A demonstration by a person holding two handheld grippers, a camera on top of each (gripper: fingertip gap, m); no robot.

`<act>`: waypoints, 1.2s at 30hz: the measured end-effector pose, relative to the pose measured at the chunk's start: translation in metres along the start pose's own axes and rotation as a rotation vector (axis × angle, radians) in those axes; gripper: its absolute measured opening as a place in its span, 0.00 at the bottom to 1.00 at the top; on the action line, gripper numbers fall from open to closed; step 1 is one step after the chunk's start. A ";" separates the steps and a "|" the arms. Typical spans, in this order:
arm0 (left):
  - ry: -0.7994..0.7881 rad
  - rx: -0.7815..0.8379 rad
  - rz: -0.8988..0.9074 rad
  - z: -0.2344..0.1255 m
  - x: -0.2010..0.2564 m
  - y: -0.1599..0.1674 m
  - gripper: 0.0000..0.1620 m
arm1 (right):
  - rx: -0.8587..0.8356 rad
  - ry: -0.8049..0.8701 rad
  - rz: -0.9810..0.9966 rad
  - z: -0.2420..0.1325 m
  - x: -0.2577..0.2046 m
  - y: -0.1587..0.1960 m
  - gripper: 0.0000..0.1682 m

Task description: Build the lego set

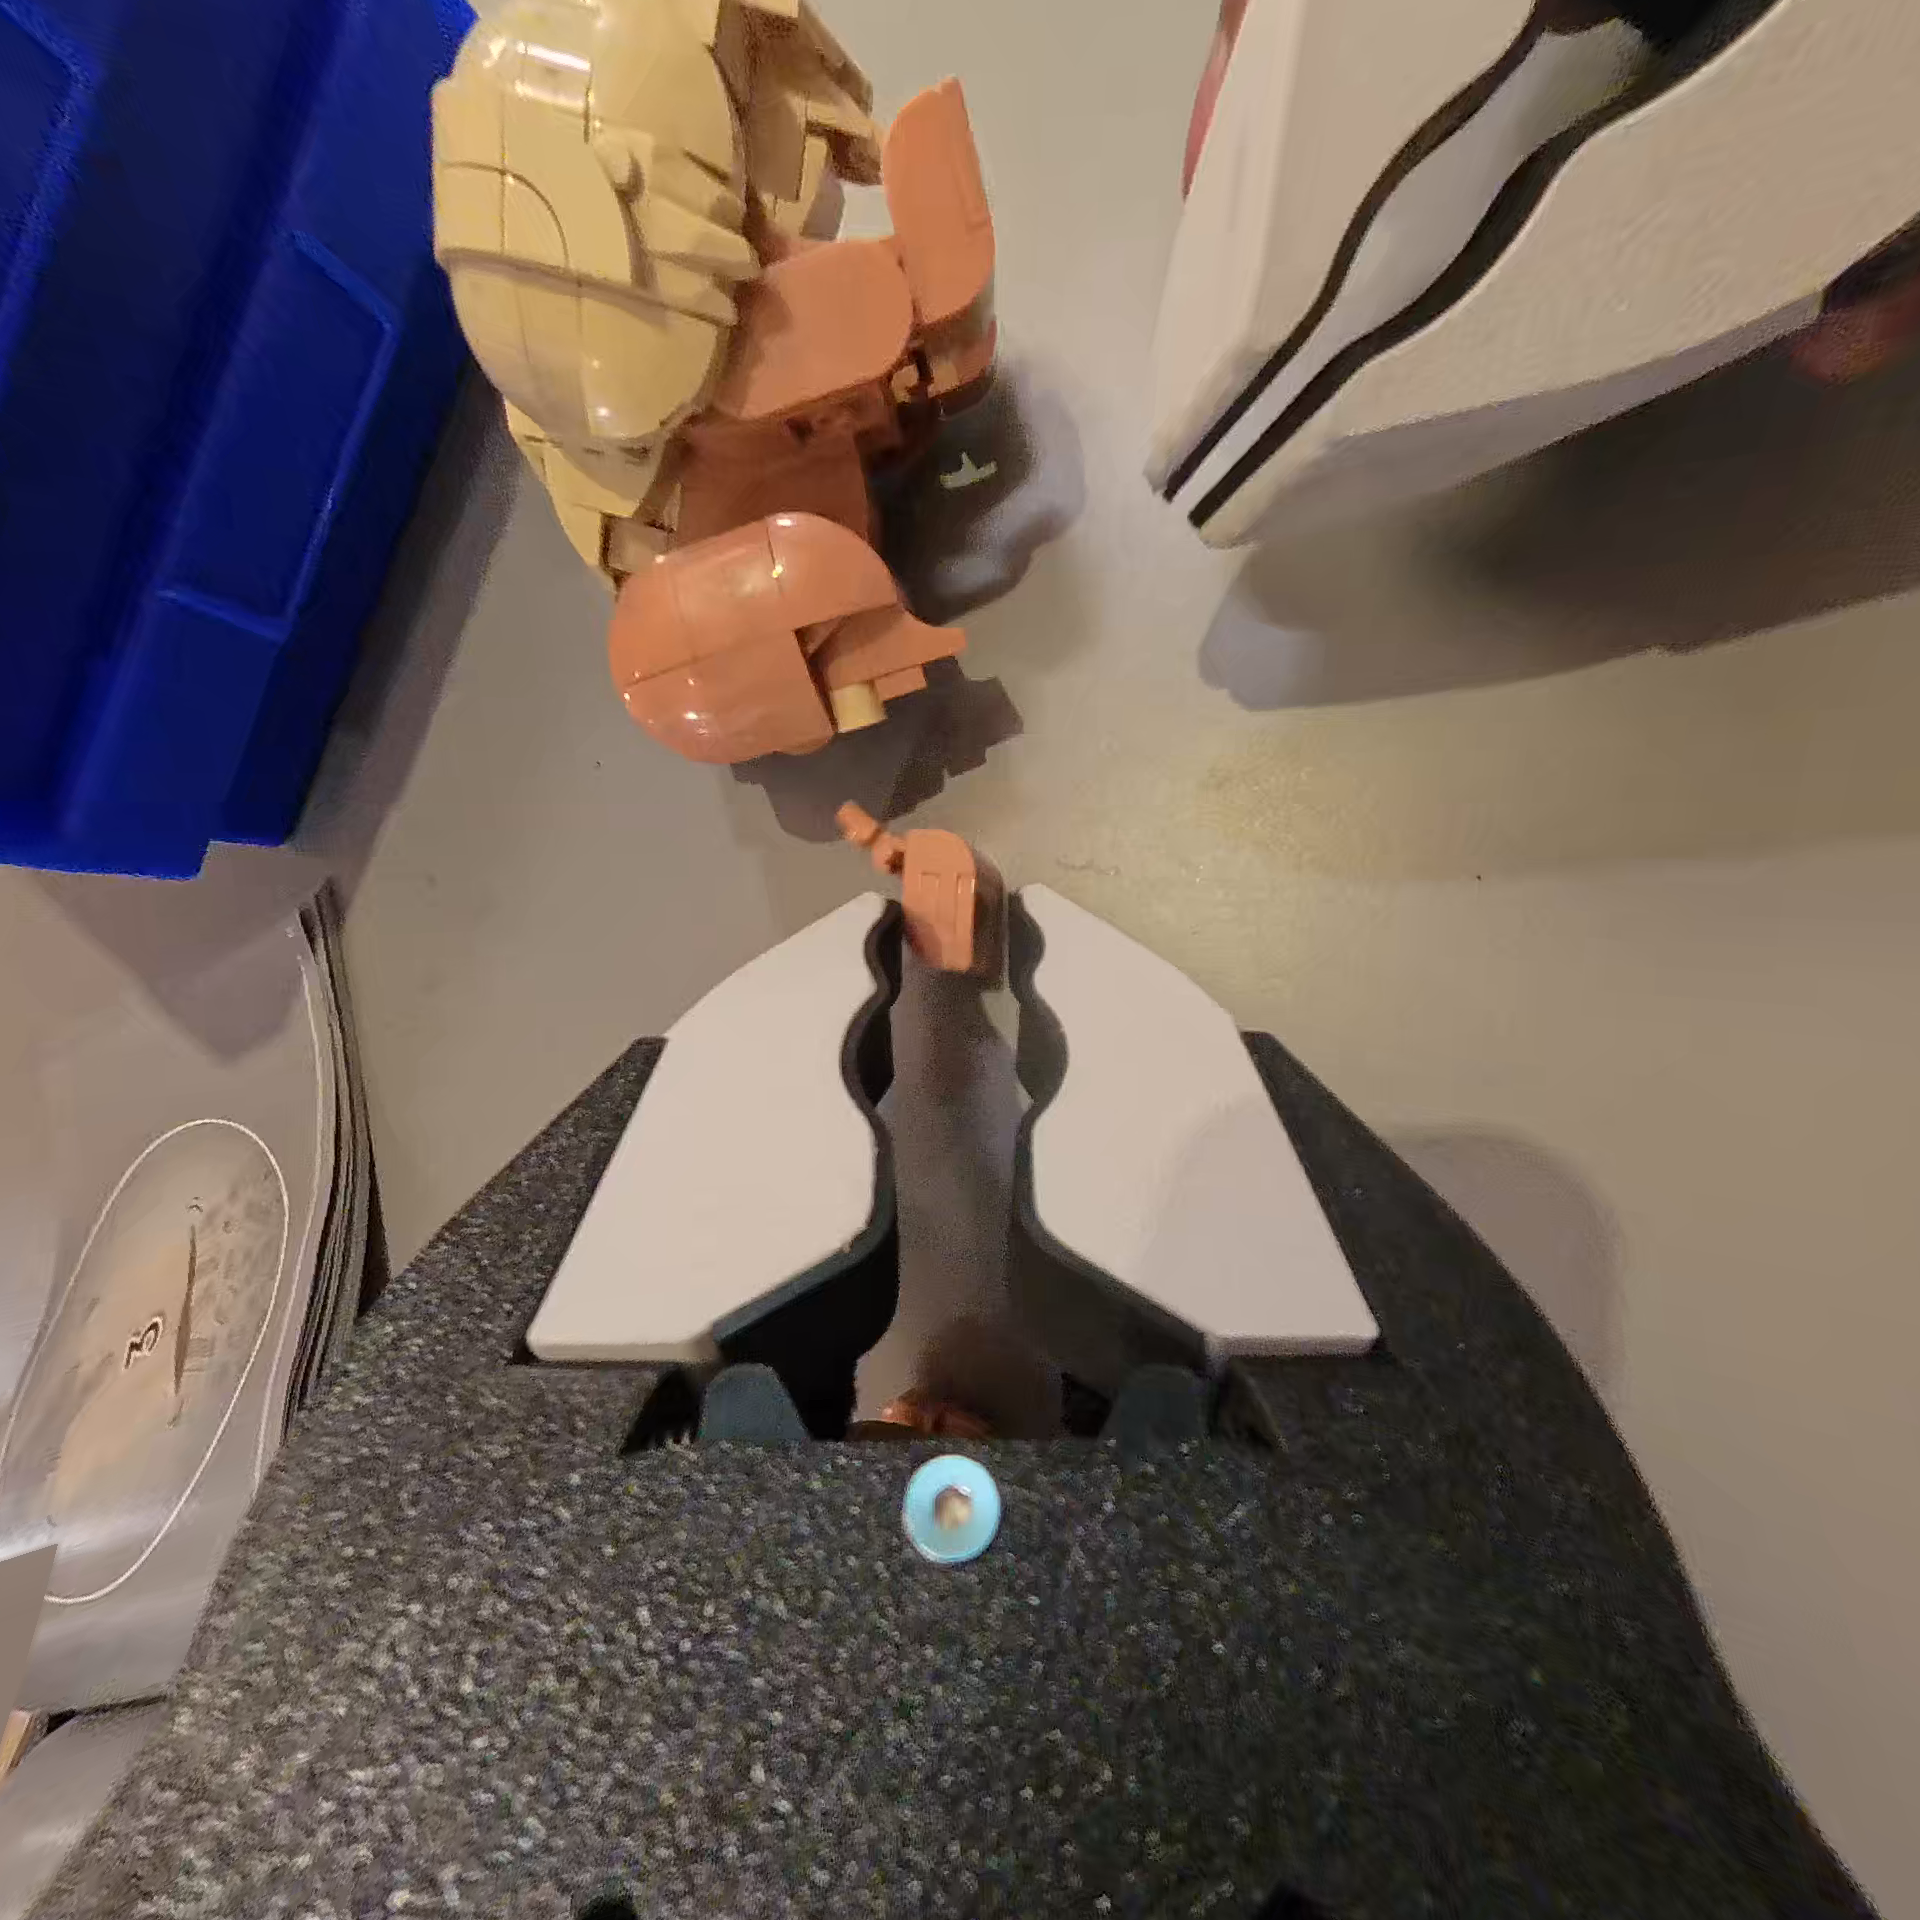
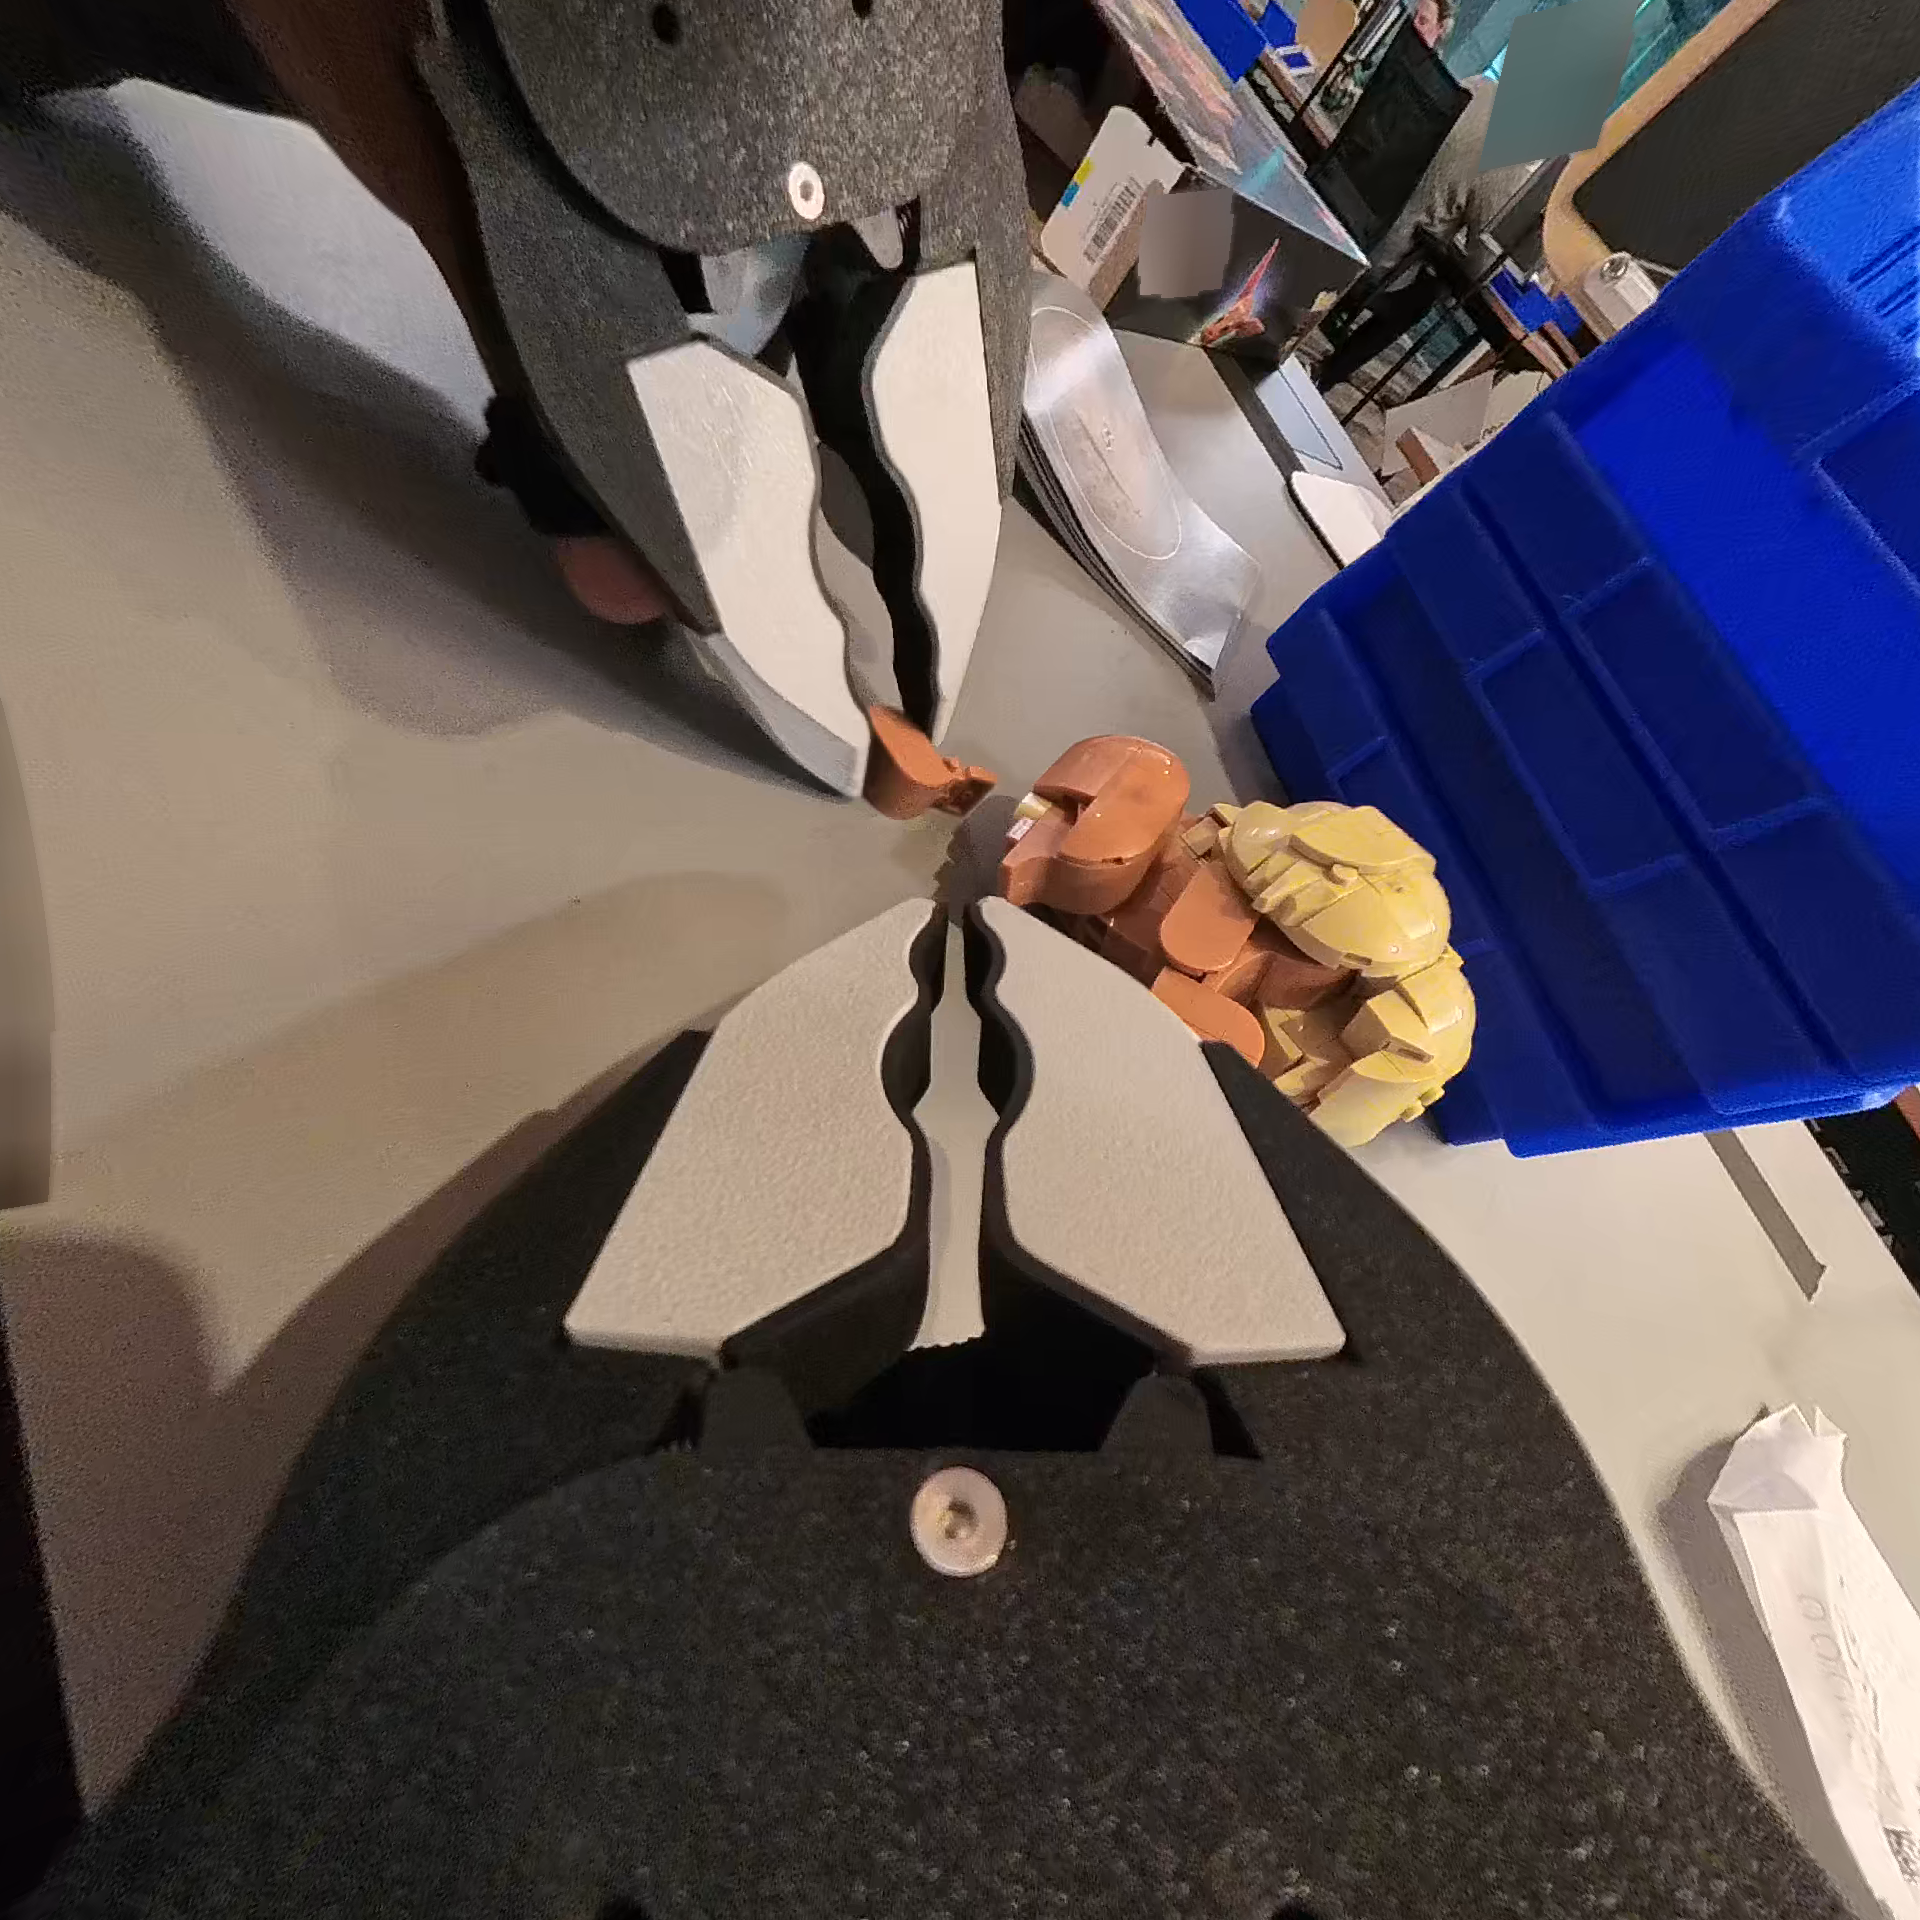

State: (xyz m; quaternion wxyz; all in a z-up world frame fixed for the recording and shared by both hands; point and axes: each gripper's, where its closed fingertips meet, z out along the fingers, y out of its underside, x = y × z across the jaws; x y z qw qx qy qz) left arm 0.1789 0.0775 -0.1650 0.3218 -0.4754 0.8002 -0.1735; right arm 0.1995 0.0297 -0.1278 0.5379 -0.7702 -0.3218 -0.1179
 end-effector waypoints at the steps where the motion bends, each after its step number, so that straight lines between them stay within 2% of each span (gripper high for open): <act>1: 0.001 0.004 0.006 0.000 0.001 0.000 0.10 | 0.003 0.001 -0.002 0.000 0.000 0.000 0.02; 6: 0.031 0.074 0.058 -0.006 0.008 -0.004 0.08 | 0.014 -0.001 -0.010 0.000 -0.001 -0.002 0.04; 11: 0.032 0.206 0.253 -0.021 0.019 -0.016 0.08 | 0.053 -0.005 -0.074 0.000 -0.003 -0.009 0.10; 17: 0.027 0.279 0.564 -0.034 0.037 -0.017 0.08 | 0.112 0.026 -0.386 -0.001 -0.007 -0.028 0.10; 24: -0.047 0.304 0.747 -0.039 0.044 -0.021 0.08 | 0.054 -0.037 -0.569 0.010 -0.026 -0.018 0.13; 28: -0.056 0.281 0.806 -0.036 0.048 -0.019 0.08 | 0.050 -0.025 -0.614 0.012 -0.030 -0.019 0.12; 31: -0.071 0.275 0.808 -0.035 0.047 -0.019 0.08 | 0.032 -0.003 -0.655 0.015 -0.030 -0.016 0.06; 34: -0.074 0.297 0.739 -0.037 0.043 -0.022 0.09 | 0.028 0.056 -0.669 0.015 -0.024 -0.017 0.04; 36: -0.093 0.324 0.627 -0.040 0.035 -0.026 0.10 | 0.030 0.114 -0.668 0.013 -0.017 -0.020 0.03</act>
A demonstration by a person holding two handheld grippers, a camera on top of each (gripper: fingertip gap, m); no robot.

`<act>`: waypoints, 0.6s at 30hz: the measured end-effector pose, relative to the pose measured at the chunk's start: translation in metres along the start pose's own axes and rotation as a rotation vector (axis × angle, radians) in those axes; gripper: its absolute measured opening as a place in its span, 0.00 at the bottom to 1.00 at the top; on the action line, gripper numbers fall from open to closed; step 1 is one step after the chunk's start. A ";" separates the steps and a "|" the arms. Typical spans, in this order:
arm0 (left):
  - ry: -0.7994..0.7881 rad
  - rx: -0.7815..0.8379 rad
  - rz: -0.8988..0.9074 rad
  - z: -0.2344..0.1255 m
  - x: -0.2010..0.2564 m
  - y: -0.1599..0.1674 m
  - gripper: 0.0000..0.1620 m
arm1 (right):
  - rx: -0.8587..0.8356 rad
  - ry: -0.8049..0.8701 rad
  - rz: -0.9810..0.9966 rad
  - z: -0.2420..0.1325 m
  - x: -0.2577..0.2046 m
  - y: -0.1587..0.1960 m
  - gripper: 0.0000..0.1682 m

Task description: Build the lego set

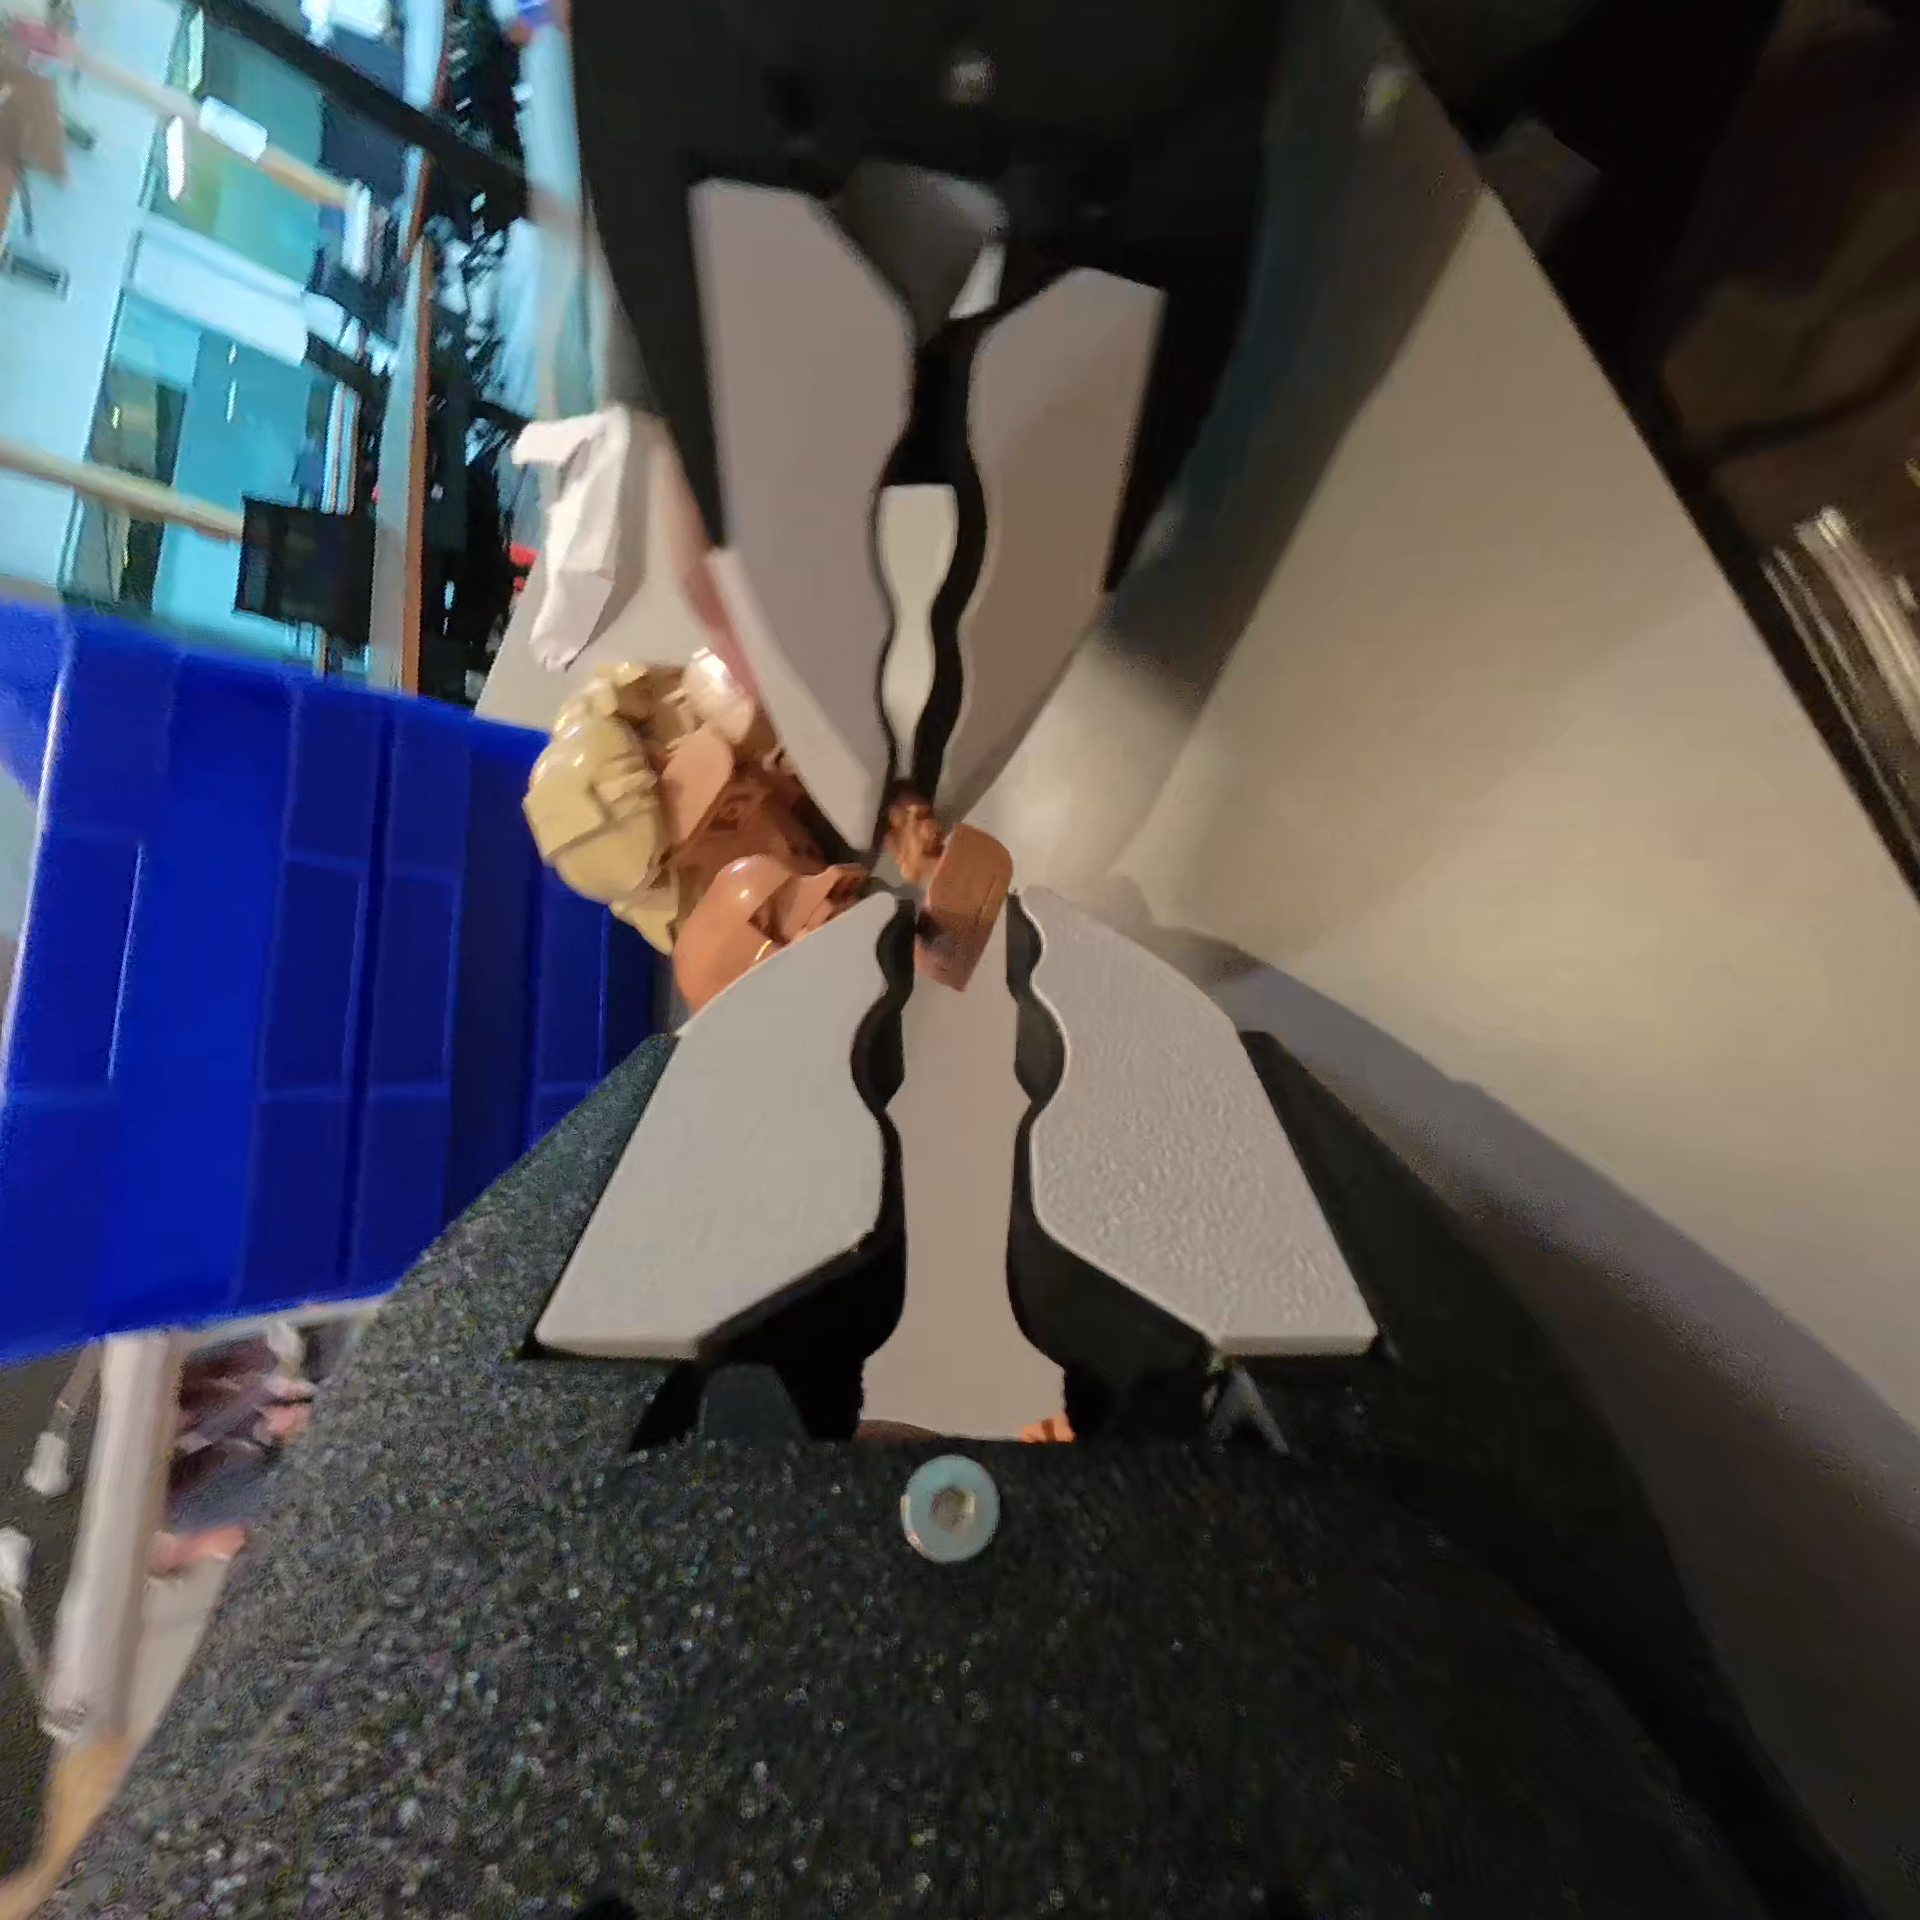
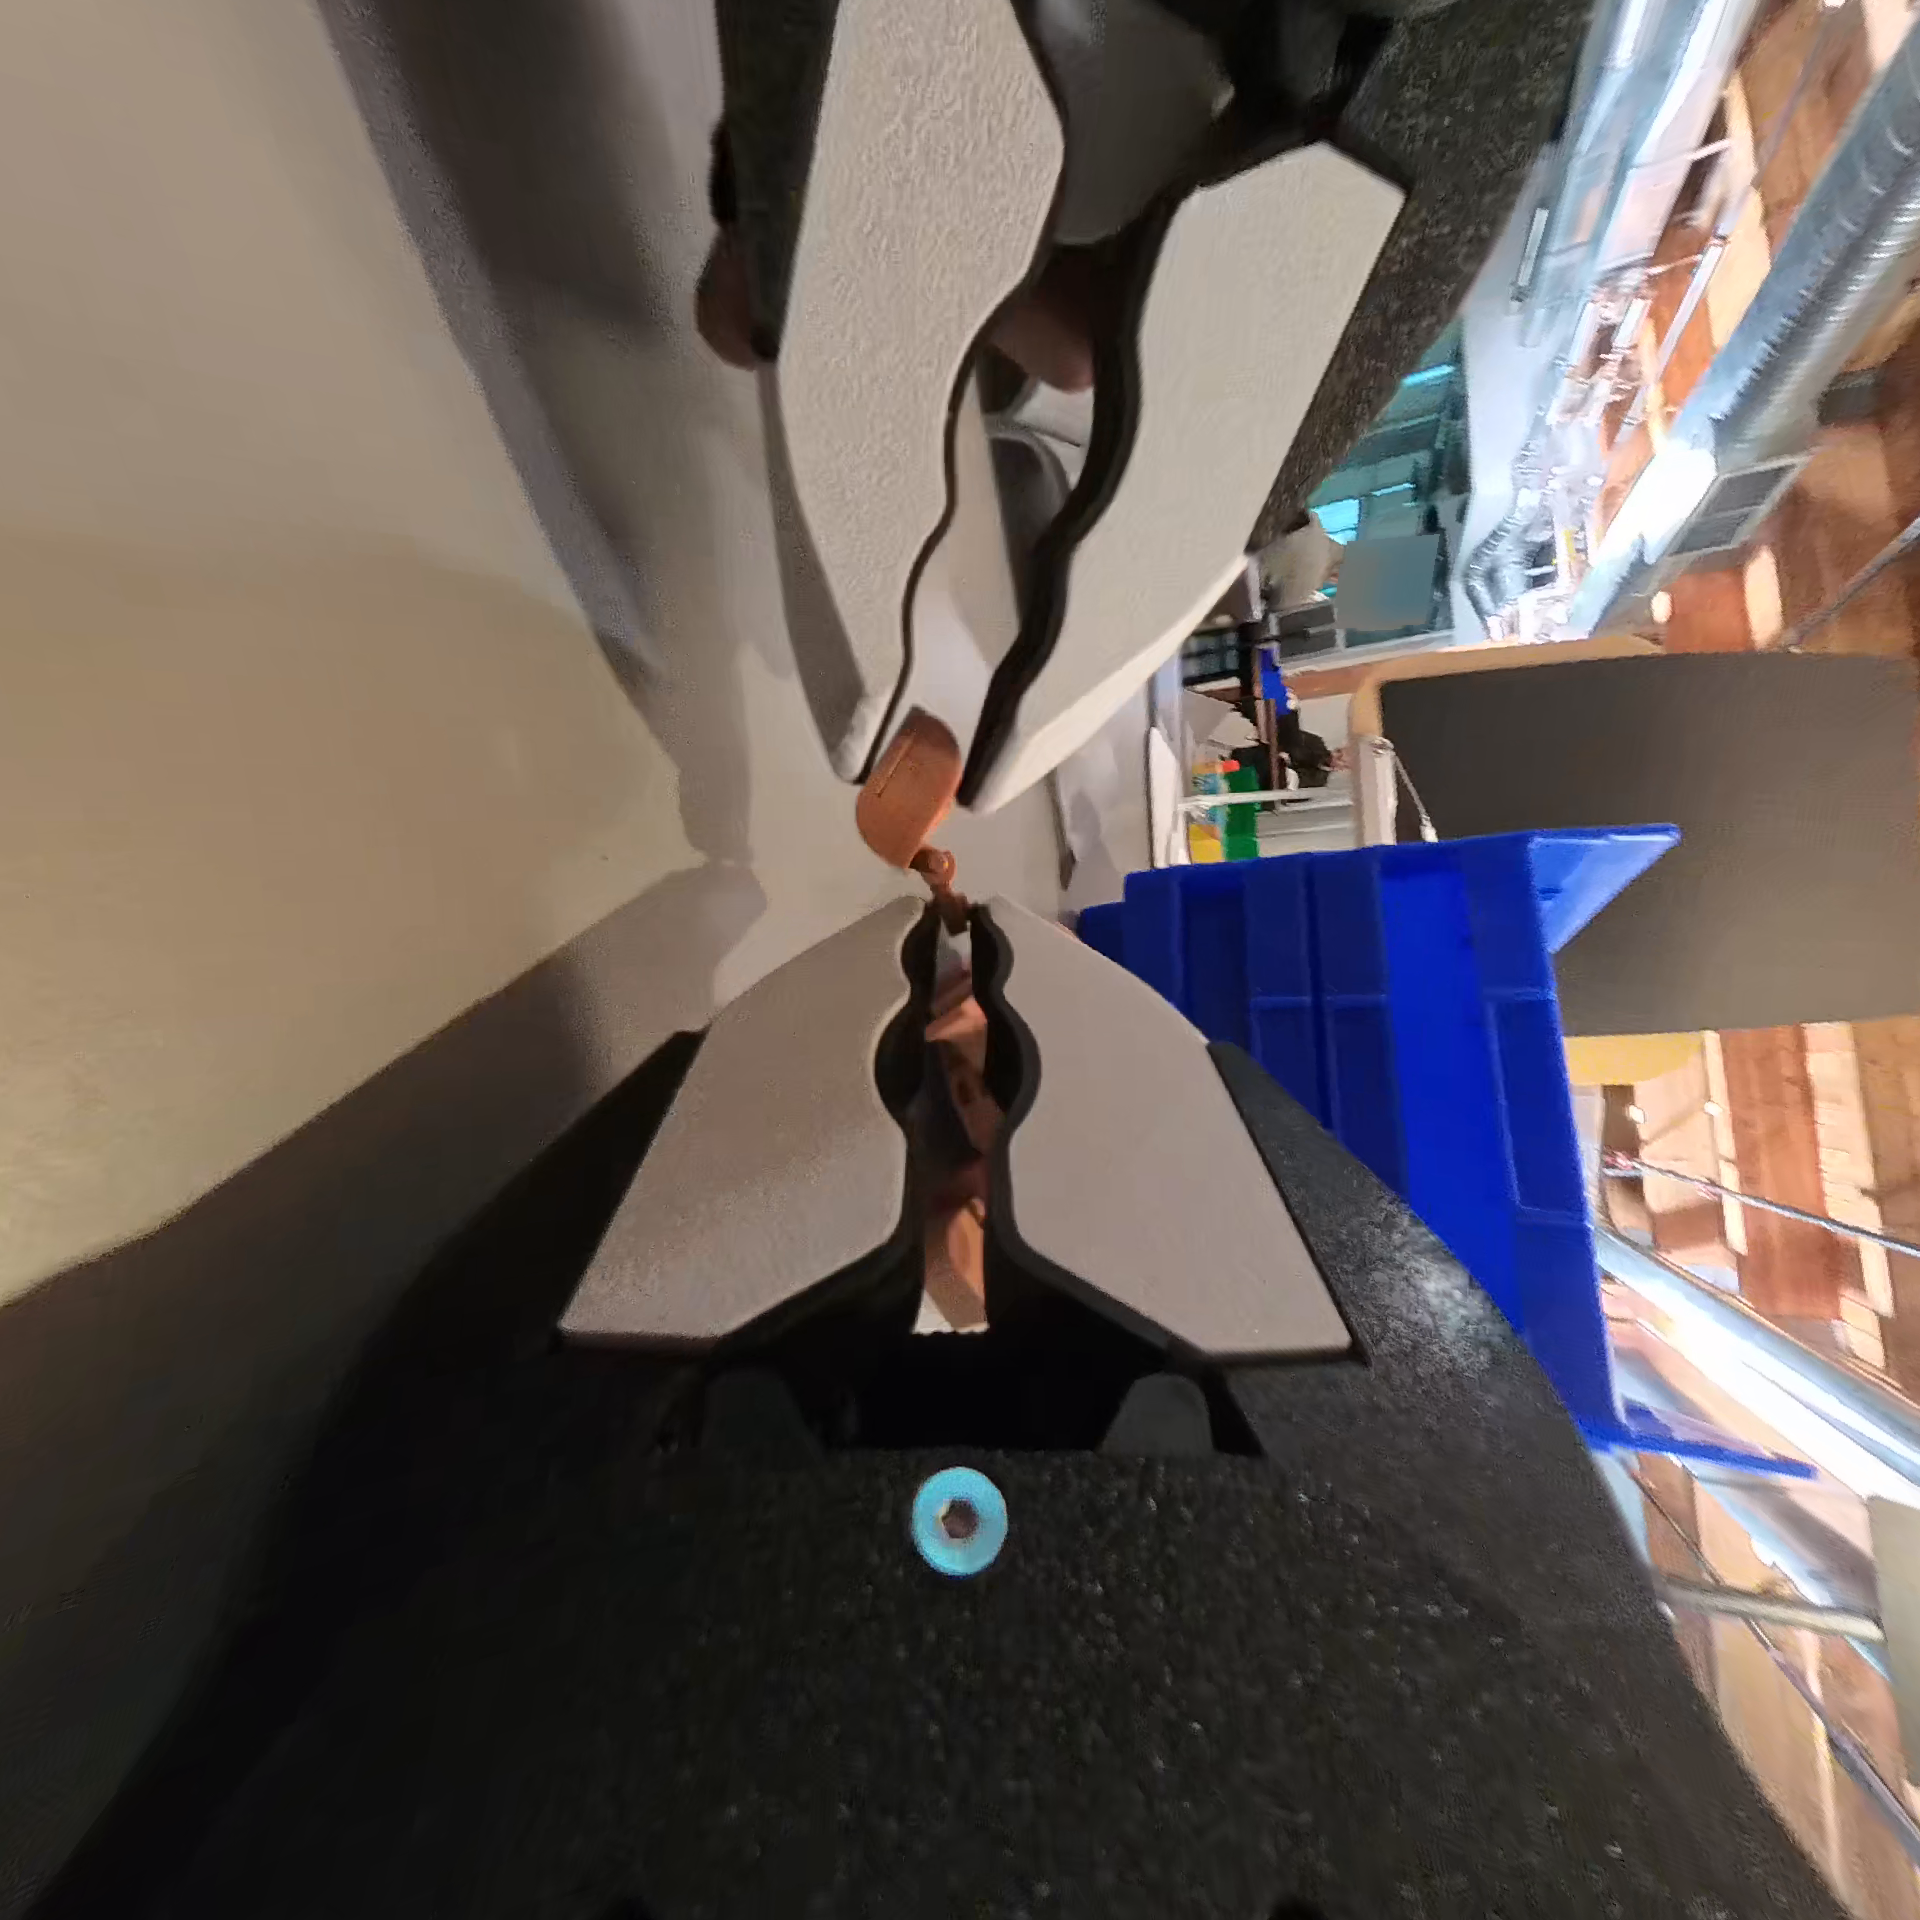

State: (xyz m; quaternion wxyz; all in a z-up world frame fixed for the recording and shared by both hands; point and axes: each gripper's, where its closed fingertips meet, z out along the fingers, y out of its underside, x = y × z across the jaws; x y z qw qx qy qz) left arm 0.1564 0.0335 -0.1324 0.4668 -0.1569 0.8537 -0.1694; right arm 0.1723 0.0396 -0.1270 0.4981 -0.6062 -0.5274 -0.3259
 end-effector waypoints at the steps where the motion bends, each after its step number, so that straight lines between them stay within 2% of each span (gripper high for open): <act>1: -0.013 0.011 -0.080 -0.002 -0.005 0.000 0.12 | -0.005 0.026 -0.001 -0.001 0.004 0.001 0.03; 5: 0.012 0.134 -0.481 -0.011 -0.022 -0.008 0.19 | -0.009 0.109 -0.015 -0.004 0.015 0.000 0.03; 8: 0.063 0.201 -0.644 -0.012 -0.025 -0.013 0.20 | -0.021 0.150 -0.041 -0.003 0.019 0.000 0.03; 13: 0.109 0.140 -0.729 -0.001 -0.019 -0.005 0.19 | 0.003 0.195 -0.065 -0.004 0.024 -0.007 0.03; 15: 0.112 0.146 -0.719 -0.001 -0.018 -0.007 0.15 | -0.009 0.205 -0.088 -0.003 0.024 -0.007 0.03; 18: 0.090 0.141 -0.660 -0.001 -0.018 -0.007 0.14 | -0.021 0.212 -0.125 -0.002 0.022 -0.005 0.03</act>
